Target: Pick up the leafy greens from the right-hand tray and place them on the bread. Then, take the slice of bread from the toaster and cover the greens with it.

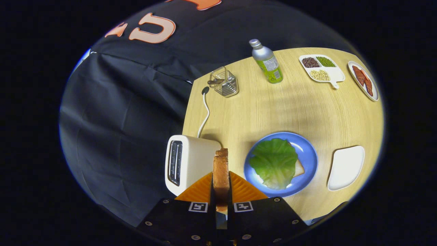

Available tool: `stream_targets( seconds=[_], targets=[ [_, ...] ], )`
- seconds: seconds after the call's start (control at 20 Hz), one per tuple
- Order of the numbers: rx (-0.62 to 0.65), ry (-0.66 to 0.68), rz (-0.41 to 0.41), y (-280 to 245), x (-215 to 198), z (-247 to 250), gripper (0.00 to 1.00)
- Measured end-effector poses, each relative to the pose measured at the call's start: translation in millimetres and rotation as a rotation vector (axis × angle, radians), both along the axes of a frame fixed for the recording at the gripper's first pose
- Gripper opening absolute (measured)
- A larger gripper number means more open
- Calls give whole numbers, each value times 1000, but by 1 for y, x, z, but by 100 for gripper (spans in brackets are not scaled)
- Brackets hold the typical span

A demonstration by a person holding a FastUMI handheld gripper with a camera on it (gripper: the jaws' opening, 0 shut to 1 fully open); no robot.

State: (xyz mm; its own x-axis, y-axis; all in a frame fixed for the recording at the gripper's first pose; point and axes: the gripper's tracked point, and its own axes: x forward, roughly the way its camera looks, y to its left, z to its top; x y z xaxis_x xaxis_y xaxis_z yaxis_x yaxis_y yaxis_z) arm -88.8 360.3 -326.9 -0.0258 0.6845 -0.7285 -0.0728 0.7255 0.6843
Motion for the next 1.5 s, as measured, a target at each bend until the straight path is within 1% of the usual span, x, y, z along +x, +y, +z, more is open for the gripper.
stream_targets(
  seconds=[0.25, 0.4, 0.55, 0.75, 0.9, 0.95, 1.05, 1.1, 1.15, 1.2, 1.25, 1.3, 1.4, 1.5],
  targets=[
    [34, 63, 12, -15, -8, -34, 13],
    [30, 89, 30, -23, -15, -54, 13],
    [17, 89, 42, -29, -17, -74, 14],
    [34, 64, 40, -34, -12, -95, 14],
    [-1, 23, 40, -44, -10, -112, 18],
    [-9, -1, 44, -46, -8, -114, 21],
    [-30, -65, 35, -50, 1, -116, 33],
    [-37, -85, 25, -52, 4, -116, 48],
    [-42, -97, 14, -55, 8, -116, 56],
    [-48, -109, 3, -57, 10, -115, 71],
    [-57, -126, -6, -61, 14, -113, 77],
    [-67, -151, -13, -64, 17, -110, 85],
    [-74, -227, -27, -68, 31, -95, 92],
    [-89, -320, -42, -77, 48, -75, 96]
  ],
)
